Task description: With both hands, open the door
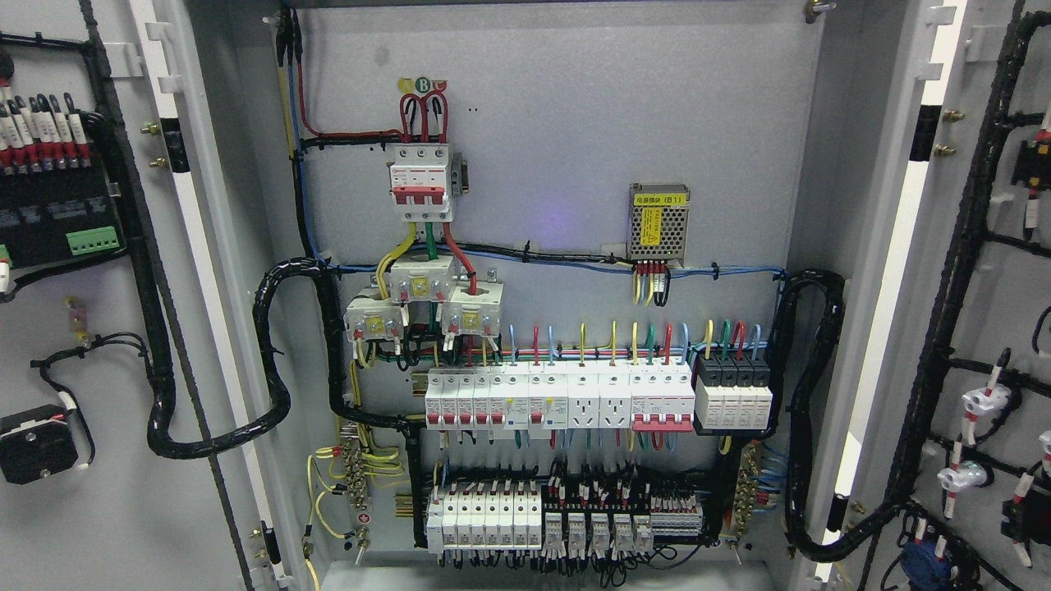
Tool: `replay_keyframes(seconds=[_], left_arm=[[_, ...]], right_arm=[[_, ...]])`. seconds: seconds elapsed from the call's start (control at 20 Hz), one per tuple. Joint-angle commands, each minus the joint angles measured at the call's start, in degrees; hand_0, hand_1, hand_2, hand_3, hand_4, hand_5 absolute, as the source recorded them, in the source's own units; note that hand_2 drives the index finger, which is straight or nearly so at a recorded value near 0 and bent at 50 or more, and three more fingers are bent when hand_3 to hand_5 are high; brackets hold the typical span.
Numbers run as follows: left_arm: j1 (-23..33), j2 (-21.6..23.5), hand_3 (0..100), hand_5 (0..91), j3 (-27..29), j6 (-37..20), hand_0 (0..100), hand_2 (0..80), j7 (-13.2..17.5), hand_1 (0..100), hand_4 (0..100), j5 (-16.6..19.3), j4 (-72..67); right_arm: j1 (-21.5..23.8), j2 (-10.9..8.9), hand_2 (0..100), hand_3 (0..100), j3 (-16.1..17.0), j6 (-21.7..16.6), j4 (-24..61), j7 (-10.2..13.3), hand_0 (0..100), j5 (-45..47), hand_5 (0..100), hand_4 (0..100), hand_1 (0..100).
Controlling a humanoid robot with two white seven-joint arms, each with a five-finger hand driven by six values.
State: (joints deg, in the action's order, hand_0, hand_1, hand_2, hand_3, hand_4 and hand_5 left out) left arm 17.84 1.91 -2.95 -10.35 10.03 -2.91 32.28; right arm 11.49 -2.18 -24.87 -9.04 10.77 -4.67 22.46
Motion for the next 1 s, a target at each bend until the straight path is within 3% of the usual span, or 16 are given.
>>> replay_keyframes(seconds=[0.0, 0.2, 0.95], left_arm=[[-3.96, -2.79, 0, 0.0, -0.04, -3.61, 0, 0.0, -0.10, 0, 3, 0.54, -24.98], [-4.22, -2.87, 0, 0.0, 0.05, -5.46, 0, 0.0, -0.10, 0, 3, 0.54, -28.67], [-6.59, -3.14, 0, 0.0, 1.10, -7.40, 0, 0.0, -0.18, 0, 3, 0.37, -34.57]], right_arm=[[-4.55, 6.23, 0, 0, 0.08, 5.86, -9.89, 0.80, 11, -5.31, 0, 0, 0], [-5.86, 6.84, 0, 0, 2.01, 8.33, -11.56, 4.14, 11, -6.37, 0, 0, 0], [-5.07, 7.02, 0, 0, 2.37, 7.98, -11.21, 3.70, 11, -8.22, 0, 0, 0]])
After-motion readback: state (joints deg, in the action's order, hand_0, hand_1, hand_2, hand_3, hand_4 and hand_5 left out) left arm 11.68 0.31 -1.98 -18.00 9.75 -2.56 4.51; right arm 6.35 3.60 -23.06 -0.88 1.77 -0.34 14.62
